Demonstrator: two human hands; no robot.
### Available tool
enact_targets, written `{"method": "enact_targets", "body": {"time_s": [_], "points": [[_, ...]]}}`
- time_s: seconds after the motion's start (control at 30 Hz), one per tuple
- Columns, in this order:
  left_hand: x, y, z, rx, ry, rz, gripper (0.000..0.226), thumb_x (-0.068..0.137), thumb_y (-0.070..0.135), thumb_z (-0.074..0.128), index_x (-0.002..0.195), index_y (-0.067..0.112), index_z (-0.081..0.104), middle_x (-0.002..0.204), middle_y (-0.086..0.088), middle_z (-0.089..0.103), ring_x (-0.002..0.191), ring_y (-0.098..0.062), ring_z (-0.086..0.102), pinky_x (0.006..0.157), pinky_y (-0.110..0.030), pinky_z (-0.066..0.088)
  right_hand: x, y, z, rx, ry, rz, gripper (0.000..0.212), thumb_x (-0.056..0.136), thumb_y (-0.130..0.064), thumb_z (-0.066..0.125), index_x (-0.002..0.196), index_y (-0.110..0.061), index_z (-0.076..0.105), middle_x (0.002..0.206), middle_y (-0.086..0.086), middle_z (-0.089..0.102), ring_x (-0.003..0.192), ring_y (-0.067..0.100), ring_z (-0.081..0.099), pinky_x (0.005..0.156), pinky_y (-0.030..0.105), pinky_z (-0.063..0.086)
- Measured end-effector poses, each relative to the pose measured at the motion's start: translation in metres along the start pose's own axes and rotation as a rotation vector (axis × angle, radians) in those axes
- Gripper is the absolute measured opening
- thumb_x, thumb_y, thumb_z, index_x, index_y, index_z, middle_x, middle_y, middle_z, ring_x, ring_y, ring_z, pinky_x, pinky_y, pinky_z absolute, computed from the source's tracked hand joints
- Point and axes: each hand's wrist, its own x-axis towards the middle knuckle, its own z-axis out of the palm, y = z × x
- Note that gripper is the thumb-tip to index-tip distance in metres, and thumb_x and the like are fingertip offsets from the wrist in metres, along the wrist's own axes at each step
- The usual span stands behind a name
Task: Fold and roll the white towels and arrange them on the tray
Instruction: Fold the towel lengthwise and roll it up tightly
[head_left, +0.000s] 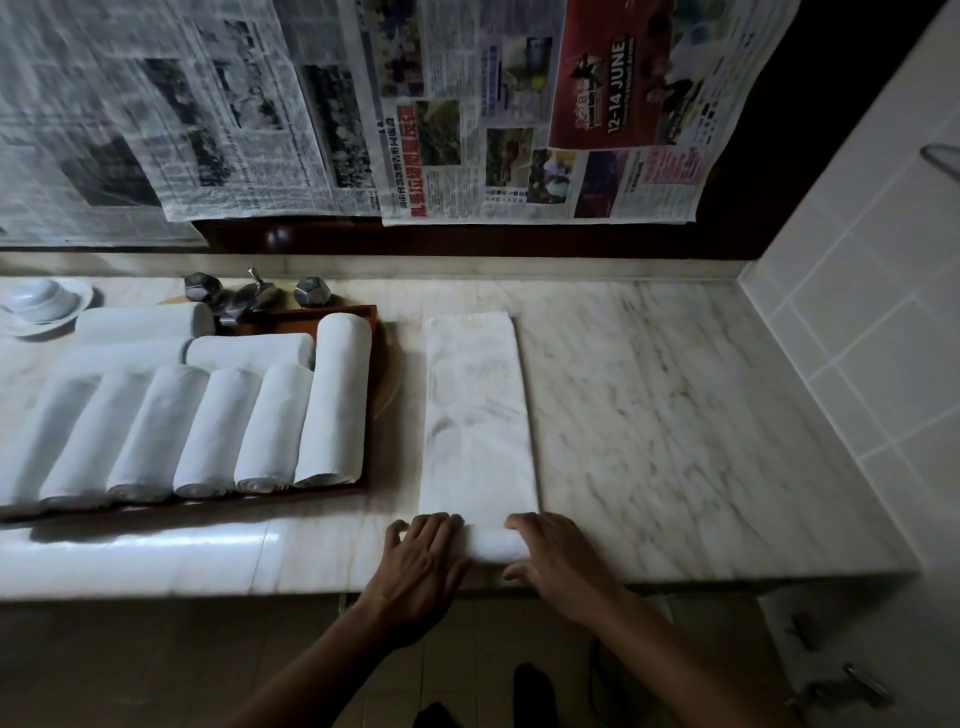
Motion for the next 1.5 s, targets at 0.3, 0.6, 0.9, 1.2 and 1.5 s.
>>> {"method": "enact_targets", "body": {"time_s": [0.3, 0.6, 0.9, 1.2, 1.5], "points": [[0.01, 0.011, -0.006, -0.17, -0.092, -0.211, 0.05, 0.098, 0.059, 0.009, 0.109, 0.034, 0.051, 0.11, 0.015, 0.045, 0.101, -0.013, 0.043, 0.089, -0.04, 0.034, -0.01, -0.003, 0.009, -0.008, 0.134, -0.005, 0.037, 0.099, -0.047, 0.043, 0.122, -0.027, 0.064, 0.118, -0.008, 0.061, 0.102, 0.02, 0.059, 0.09, 0.039, 0.049], [0.031, 0.001, -0.011, -0.259, -0.118, -0.3, 0.066, 0.086, 0.07, 0.007, 0.111, 0.033, 0.056, 0.111, 0.012, 0.048, 0.109, -0.016, 0.048, 0.085, -0.039, 0.032, -0.018, -0.034, 0.033, -0.133, 0.382, -0.072, 0.041, 0.096, -0.018, 0.052, 0.135, -0.017, 0.062, 0.136, 0.009, 0.058, 0.125, 0.029, 0.053, 0.108, 0.043, 0.04], [0.033, 0.0, -0.001, -0.192, 0.073, -0.386, 0.057, 0.096, 0.07, 0.027, 0.122, 0.03, 0.059, 0.122, 0.005, 0.054, 0.11, -0.021, 0.051, 0.085, -0.041, 0.039, 0.005, -0.016, 0.032, -0.185, 0.108, -0.025, 0.063, 0.092, -0.023, 0.052, 0.154, -0.016, 0.042, 0.153, 0.009, 0.048, 0.143, 0.034, 0.042, 0.122, 0.051, 0.02], [0.017, 0.011, 0.004, 0.091, -0.001, -0.007, 0.073, 0.081, 0.038, 0.062, 0.147, 0.008, 0.053, 0.151, -0.011, 0.053, 0.139, -0.03, 0.051, 0.117, -0.046, 0.028, 0.026, -0.02, 0.007, -0.146, 0.016, 0.005, 0.072, 0.076, -0.027, 0.063, 0.146, -0.018, 0.049, 0.134, 0.001, 0.056, 0.119, 0.025, 0.053, 0.111, 0.04, 0.042], [0.009, 0.011, -0.01, 0.028, -0.05, 0.056, 0.066, 0.083, 0.04, 0.055, 0.141, 0.011, 0.05, 0.133, -0.007, 0.056, 0.115, -0.026, 0.056, 0.101, -0.04, 0.048, 0.021, -0.022, -0.01, -0.081, -0.179, 0.022, 0.054, 0.096, -0.039, 0.049, 0.149, -0.03, 0.041, 0.141, -0.004, 0.048, 0.127, 0.022, 0.043, 0.113, 0.039, 0.031]]}}
